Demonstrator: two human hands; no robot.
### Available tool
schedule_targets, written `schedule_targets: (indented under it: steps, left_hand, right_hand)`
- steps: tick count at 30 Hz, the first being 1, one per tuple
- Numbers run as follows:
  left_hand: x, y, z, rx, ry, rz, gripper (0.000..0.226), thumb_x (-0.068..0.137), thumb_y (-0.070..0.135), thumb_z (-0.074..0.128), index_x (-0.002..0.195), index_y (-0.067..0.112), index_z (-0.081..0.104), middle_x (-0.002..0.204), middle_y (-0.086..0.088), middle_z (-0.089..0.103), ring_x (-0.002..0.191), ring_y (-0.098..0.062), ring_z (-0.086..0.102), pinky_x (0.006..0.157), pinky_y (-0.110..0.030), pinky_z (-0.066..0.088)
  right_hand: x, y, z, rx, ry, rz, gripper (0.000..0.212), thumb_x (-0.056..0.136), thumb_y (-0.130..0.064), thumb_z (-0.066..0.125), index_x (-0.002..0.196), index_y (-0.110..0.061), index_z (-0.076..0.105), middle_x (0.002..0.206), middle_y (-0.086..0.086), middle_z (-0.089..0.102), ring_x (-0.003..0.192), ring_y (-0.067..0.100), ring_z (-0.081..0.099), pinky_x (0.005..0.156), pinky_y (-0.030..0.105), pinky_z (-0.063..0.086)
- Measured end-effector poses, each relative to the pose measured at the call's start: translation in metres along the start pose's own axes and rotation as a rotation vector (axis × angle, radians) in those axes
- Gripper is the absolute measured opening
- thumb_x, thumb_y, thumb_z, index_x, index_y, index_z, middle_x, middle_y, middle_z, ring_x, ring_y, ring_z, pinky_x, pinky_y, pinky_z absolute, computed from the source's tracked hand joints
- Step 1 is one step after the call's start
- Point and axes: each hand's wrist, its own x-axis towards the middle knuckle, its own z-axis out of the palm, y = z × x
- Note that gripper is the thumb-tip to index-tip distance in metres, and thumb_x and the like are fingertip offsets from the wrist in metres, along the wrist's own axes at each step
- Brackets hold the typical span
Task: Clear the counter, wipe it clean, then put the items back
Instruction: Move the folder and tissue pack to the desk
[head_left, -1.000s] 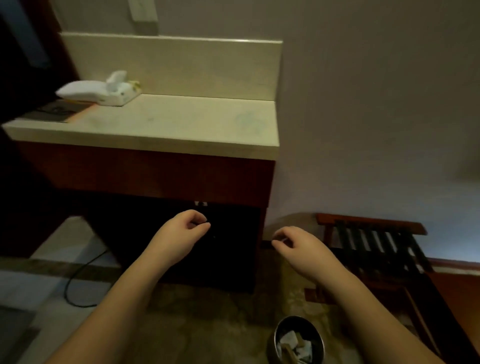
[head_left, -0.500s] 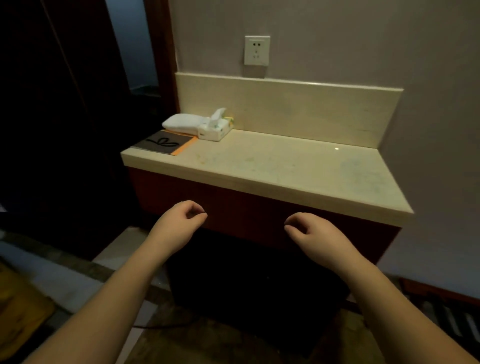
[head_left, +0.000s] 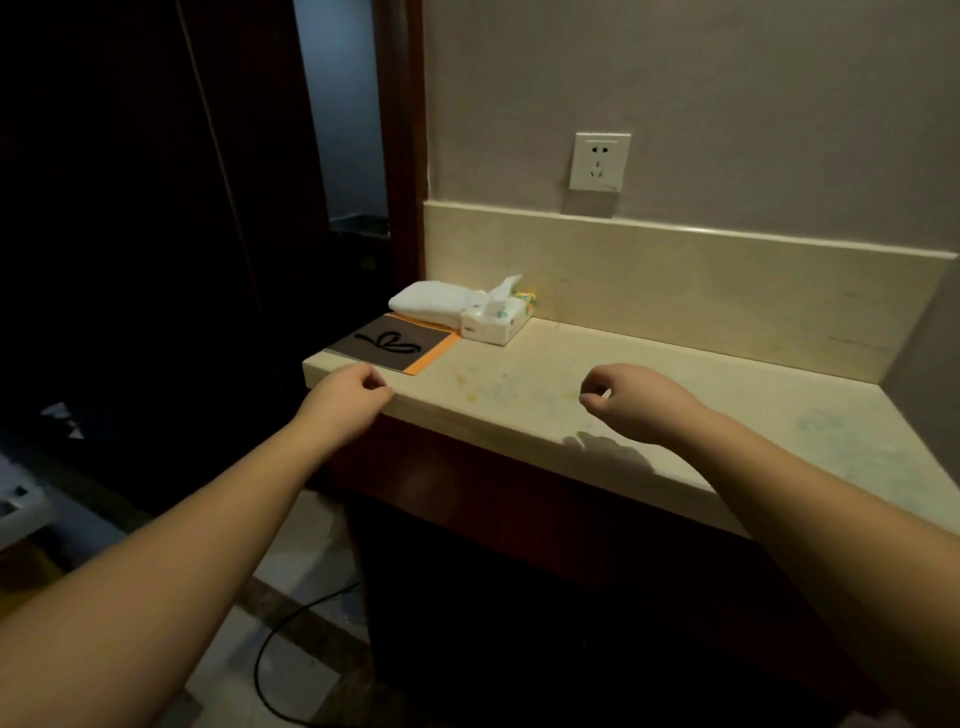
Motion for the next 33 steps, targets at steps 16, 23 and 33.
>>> schedule_targets:
  steps: [16, 23, 33]
  left_hand:
    - [0.178, -0.052, 0.042, 0.389, 0.125, -0.273, 0.059, 0.090, 0.049, 0.058, 0.138, 0.016, 0.047, 0.134, -0.010, 0.048, 0.122, -0.030, 0.045, 0.098, -0.042, 0.045]
    - [0.205, -0.052, 0.048, 0.484, 0.088, -0.358, 0.069, 0.087, 0.057, 0.059, 0.140, 0.015, 0.043, 0.137, -0.011, 0.048, 0.126, -0.031, 0.043, 0.099, -0.042, 0.040]
    - [0.223, -0.053, 0.047, 0.439, 0.025, -0.414, 0.076, 0.082, 0.055, 0.068, 0.141, 0.014, 0.042, 0.138, -0.014, 0.047, 0.126, -0.034, 0.043, 0.101, -0.047, 0.042]
  right_hand:
    - [0.234, 0.009, 0.058, 0.007, 0.023, -0.128, 0.045, 0.088, -0.042, 0.054, 0.128, -0.021, 0.049, 0.129, 0.007, 0.049, 0.116, 0.028, 0.052, 0.090, 0.039, 0.046]
    - [0.266, -0.001, 0.081, 0.013, 0.067, -0.164, 0.042, 0.089, -0.042, 0.054, 0.122, -0.018, 0.045, 0.114, 0.009, 0.054, 0.102, 0.030, 0.057, 0.080, 0.041, 0.049]
    - [0.273, -0.003, 0.080, 0.178, 0.054, -0.045, 0.041, 0.087, -0.043, 0.058, 0.114, -0.016, 0.043, 0.101, 0.002, 0.062, 0.093, 0.029, 0.061, 0.067, 0.034, 0.043]
